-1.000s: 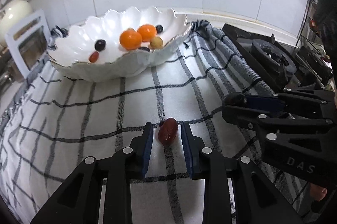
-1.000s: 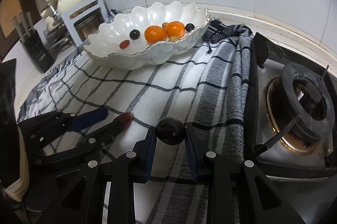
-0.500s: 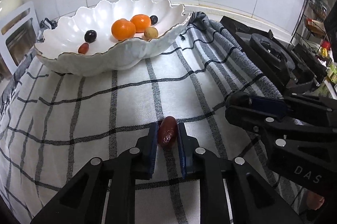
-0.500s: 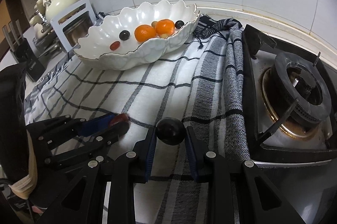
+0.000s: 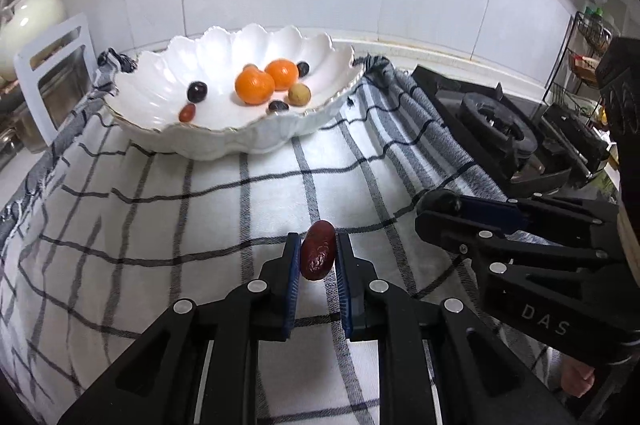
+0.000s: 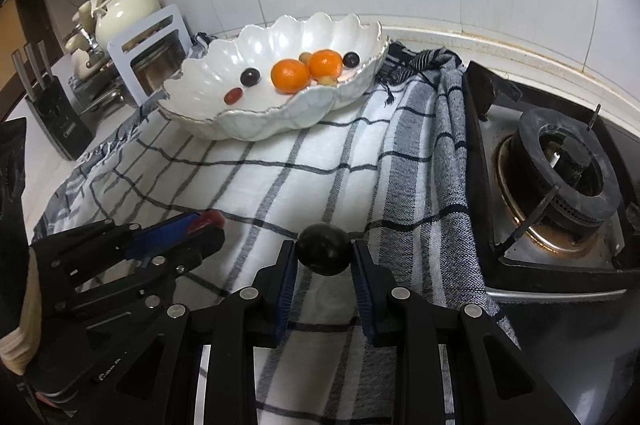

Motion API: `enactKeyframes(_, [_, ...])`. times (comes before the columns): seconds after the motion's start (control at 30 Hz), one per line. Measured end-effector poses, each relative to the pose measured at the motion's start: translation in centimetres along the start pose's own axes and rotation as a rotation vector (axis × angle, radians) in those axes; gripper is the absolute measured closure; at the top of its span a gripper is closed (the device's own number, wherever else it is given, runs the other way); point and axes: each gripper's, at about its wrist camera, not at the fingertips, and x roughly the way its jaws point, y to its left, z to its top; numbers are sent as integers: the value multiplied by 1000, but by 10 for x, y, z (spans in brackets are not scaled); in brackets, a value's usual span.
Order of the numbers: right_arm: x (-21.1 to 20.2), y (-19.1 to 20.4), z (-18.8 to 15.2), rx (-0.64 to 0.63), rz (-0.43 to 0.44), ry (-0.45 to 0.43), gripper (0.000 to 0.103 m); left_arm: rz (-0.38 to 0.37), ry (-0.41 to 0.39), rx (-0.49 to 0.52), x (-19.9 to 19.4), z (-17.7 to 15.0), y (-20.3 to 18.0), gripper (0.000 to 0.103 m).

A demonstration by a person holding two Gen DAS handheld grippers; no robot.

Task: Organize fruits
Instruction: 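Carry the date with the left tool while the right tool carries the plum over the bowl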

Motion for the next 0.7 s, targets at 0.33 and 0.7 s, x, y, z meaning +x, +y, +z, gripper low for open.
enactKeyframes(0.33, [-30,17,9,-10,2,-72,74,10,-82,-7,-40,13,9,85])
enactKeyframes(0.7, [-61,37,26,-36,10,-165,74,24,-173,-2,-76,29,18,85])
